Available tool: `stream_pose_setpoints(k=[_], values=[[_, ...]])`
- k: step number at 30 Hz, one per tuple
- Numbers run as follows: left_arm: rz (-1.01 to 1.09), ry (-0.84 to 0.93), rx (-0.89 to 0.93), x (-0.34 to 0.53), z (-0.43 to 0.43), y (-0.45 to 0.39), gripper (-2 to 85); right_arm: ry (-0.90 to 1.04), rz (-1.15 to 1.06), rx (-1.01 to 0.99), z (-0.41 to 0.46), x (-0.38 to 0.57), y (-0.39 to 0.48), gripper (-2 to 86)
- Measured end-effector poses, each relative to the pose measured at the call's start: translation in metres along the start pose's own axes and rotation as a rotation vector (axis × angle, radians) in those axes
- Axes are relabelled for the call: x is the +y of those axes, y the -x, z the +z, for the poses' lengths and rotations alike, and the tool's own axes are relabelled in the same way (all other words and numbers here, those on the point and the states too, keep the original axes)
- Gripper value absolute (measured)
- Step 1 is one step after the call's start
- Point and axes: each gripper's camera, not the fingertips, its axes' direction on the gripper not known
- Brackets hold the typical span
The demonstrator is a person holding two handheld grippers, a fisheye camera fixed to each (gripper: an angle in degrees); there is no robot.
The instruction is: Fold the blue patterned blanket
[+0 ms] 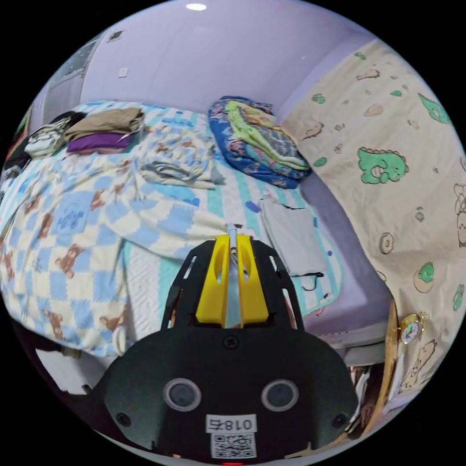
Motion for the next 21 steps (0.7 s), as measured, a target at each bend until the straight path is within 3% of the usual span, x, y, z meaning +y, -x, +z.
stream_pose_setpoints(k=[6,8,11,16,21], values=[[-0.113,-0.031,-0.242,-0.024,-0.048,0.021,-0.6,0.069,0.066,0.265,0.041,-0.043,-0.049,3.1],[-0.221,-0.051,-0.428,-0.033,-0.058,0.031,0.4,0.133,0.039,0.283,0.058,-0.046,-0.049,4.6],[-0.328,0.037,-0.498,-0.038,-0.045,0.043,6.3,0.253,-0.001,0.228,0.082,-0.036,-0.044,7.0],[-0.329,-0.115,-0.34,0.0,-0.06,0.016,11.0,0.191,0.043,0.063,0.078,0.022,-0.046,7.8],[-0.015,-0.283,0.049,0.036,-0.058,-0.067,8.4,0.145,0.062,-0.431,0.067,0.111,-0.05,8.0]])
